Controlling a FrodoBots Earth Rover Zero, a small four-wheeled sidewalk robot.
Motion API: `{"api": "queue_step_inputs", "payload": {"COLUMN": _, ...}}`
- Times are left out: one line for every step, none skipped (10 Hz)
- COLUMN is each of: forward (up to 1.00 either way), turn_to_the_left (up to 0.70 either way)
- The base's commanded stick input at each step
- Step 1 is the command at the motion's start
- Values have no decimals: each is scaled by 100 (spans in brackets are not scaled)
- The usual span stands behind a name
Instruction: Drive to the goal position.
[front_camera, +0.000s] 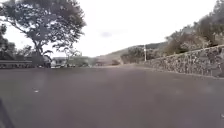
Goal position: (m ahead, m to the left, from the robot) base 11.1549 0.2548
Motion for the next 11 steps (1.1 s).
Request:
{"api": "queue_step_inputs", "payload": {"forward": 100, "turn_to_the_left": 0}}
{"api": "queue_step_inputs", "payload": {"forward": 100, "turn_to_the_left": 0}}
{"api": "queue_step_inputs", "payload": {"forward": 100, "turn_to_the_left": 0}}
{"api": "queue_step_inputs", "payload": {"forward": 100, "turn_to_the_left": 0}}
{"api": "queue_step_inputs", "payload": {"forward": 100, "turn_to_the_left": 0}}
{"api": "queue_step_inputs", "payload": {"forward": 100, "turn_to_the_left": 0}}
{"api": "queue_step_inputs", "payload": {"forward": 100, "turn_to_the_left": 0}}
{"api": "queue_step_inputs", "payload": {"forward": 100, "turn_to_the_left": 0}}
{"api": "queue_step_inputs", "payload": {"forward": 100, "turn_to_the_left": 0}}
{"api": "queue_step_inputs", "payload": {"forward": 100, "turn_to_the_left": 0}}
{"api": "queue_step_inputs", "payload": {"forward": 100, "turn_to_the_left": 0}}
